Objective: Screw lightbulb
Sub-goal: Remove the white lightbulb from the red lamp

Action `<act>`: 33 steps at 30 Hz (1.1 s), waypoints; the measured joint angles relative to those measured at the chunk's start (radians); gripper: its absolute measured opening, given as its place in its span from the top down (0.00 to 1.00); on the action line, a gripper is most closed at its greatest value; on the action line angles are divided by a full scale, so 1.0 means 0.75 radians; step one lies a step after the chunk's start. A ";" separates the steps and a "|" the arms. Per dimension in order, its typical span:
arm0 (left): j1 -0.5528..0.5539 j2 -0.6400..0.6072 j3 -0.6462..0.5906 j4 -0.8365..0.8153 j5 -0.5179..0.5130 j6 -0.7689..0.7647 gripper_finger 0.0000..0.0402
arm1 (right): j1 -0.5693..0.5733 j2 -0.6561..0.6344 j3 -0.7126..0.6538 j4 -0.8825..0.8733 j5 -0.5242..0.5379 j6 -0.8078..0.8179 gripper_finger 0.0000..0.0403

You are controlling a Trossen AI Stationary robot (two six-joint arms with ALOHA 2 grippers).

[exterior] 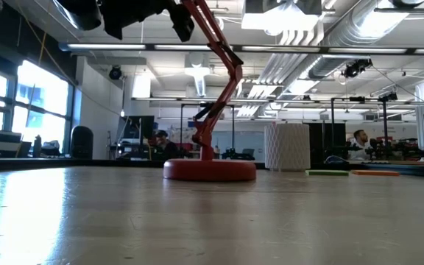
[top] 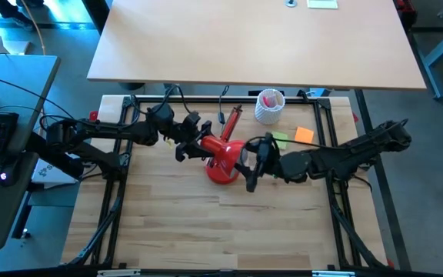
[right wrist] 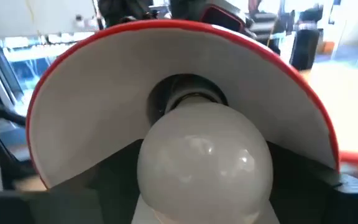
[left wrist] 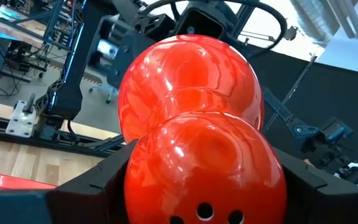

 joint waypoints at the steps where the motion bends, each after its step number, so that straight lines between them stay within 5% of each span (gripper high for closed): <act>1: -0.002 0.000 0.000 0.000 0.001 0.001 0.37 | 0.000 -0.001 0.000 0.000 0.002 -0.076 0.32; 9: -0.011 0.001 -0.001 -0.002 -0.002 0.003 0.37 | 0.028 -0.001 0.000 0.002 0.032 -0.836 0.35; 22: -0.013 0.001 -0.001 0.002 -0.027 -0.027 0.37 | 0.055 0.000 -0.001 0.051 0.082 -1.488 0.29; 33: -0.007 0.001 -0.001 0.001 -0.067 -0.027 0.37 | 0.168 0.002 -0.001 0.070 0.371 -1.238 0.24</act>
